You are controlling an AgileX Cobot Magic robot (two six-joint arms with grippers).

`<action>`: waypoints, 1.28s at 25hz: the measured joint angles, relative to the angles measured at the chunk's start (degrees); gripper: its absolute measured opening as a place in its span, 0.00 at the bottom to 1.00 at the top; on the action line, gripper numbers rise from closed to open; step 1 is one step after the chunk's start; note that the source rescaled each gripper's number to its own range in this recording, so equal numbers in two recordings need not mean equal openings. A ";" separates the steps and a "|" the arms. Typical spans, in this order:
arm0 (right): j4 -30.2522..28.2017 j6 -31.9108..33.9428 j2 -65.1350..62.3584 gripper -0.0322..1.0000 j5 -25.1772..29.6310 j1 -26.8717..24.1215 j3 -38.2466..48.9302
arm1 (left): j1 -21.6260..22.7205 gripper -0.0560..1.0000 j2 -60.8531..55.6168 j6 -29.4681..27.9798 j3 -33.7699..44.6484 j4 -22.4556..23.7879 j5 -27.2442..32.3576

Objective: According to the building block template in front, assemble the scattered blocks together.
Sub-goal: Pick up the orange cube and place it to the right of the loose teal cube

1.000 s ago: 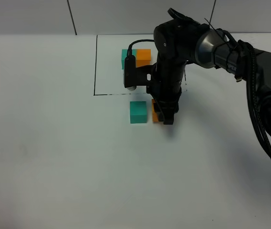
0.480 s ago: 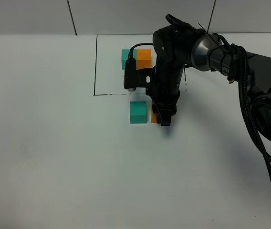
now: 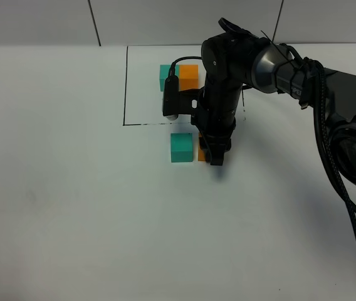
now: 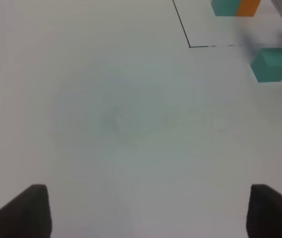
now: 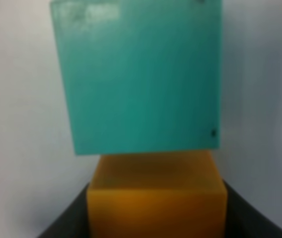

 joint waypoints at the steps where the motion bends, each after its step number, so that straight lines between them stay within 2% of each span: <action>1: 0.12 0.05 0.00 0.04 0.00 0.00 0.00 | 0.00 0.70 0.00 0.00 0.00 0.00 0.00; 7: 1.75 0.05 0.00 0.04 -0.25 0.00 0.00 | 0.00 0.70 0.00 0.00 0.00 0.00 0.00; 32: 1.77 0.07 0.58 0.04 -0.02 0.06 -0.49 | 0.00 0.70 0.00 0.00 0.00 0.00 0.00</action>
